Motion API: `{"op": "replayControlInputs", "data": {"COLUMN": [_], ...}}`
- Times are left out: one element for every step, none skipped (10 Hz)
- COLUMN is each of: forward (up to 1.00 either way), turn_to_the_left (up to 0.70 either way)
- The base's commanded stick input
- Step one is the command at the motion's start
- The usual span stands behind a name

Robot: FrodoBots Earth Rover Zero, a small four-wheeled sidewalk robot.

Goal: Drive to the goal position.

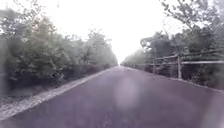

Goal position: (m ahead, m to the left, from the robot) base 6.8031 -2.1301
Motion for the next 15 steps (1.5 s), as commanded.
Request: {"op": "replayControlInputs", "data": {"forward": [0.7,0.7,0.7,0.7,0.7,0.47,0.0,0.0,0.0,0.0,0.0,0.0,0.0,0.0,0.0], "turn_to_the_left": [0.0,0.0,0.0,0.0,0.0,0.0,0.0,0.0,0.0,0.0,0.0,0.0,0.0,0.0,0.0]}}
